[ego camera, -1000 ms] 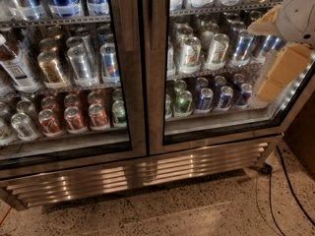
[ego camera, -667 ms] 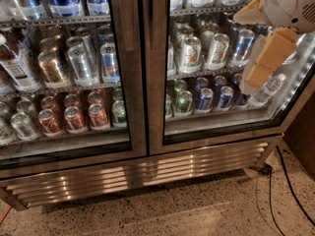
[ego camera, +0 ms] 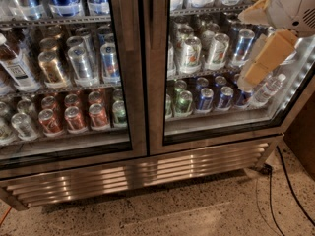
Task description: Open right fridge door
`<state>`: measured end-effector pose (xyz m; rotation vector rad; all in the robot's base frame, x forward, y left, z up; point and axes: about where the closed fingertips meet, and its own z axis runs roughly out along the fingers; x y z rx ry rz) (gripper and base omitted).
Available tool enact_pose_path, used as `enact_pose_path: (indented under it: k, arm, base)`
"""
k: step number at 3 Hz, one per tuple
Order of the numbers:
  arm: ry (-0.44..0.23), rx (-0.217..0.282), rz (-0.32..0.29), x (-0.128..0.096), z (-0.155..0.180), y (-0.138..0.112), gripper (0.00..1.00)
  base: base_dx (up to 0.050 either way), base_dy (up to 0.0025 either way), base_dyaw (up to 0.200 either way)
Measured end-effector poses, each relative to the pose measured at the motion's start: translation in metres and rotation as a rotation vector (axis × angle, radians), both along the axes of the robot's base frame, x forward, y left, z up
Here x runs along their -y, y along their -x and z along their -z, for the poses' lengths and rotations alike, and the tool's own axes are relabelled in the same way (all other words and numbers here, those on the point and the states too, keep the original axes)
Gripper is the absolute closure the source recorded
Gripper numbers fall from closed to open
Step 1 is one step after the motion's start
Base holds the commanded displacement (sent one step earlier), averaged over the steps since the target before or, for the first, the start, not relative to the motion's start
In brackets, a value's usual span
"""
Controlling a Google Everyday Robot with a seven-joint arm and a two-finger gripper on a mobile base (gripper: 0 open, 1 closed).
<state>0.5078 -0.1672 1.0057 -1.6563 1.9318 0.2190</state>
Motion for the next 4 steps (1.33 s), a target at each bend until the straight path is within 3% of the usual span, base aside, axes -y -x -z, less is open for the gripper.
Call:
enact_pose_path:
  k: [1, 2, 3, 4]
  arm:
    - [-0.097, 0.063, 0.007, -0.017, 0.003, -0.011, 0.0]
    - [-0.203, 0.172, -0.027, -0.043, -0.004, -0.017, 0.0]
    - [-0.213, 0.2, -0.026, -0.046, -0.009, -0.022, 0.0]
    - [-0.242, 0.178, -0.005, -0.036, -0.011, -0.026, 0.0]
  base:
    - [0.0, 0.0, 0.0]
    - [0.0, 0.0, 0.0]
    - [0.0, 0.0, 0.0]
    - [0.0, 0.0, 0.0]
